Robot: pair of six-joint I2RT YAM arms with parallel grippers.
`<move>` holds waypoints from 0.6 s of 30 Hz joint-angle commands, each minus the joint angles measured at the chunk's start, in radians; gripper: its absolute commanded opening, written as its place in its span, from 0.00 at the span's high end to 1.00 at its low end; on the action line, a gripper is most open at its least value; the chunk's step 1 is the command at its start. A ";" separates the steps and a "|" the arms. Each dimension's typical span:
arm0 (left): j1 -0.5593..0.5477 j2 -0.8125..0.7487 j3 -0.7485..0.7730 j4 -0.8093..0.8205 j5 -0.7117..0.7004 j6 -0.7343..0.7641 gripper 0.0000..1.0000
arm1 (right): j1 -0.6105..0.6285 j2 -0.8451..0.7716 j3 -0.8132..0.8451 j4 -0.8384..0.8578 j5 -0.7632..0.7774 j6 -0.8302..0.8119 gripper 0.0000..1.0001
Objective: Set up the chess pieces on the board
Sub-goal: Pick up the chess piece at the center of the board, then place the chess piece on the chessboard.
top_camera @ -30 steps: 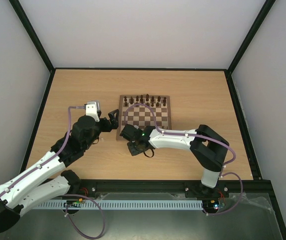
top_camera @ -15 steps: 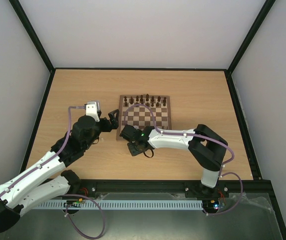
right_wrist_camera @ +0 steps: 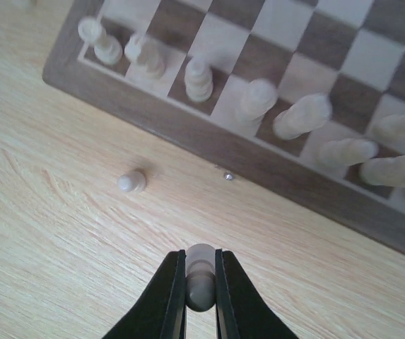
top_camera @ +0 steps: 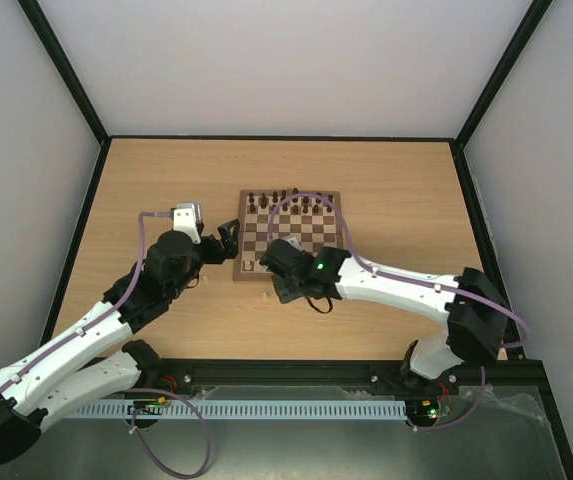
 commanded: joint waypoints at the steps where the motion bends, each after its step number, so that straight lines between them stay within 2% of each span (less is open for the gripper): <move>1: 0.006 0.002 -0.005 0.016 0.001 -0.002 0.01 | -0.024 -0.054 0.055 -0.143 0.084 -0.007 0.93; 7: 0.006 0.009 -0.004 0.017 0.000 -0.002 0.01 | -0.138 -0.039 0.111 -0.140 0.067 -0.072 0.93; 18: 0.006 0.007 -0.004 0.016 -0.004 0.001 0.01 | -0.306 0.114 0.205 -0.098 0.027 -0.142 0.94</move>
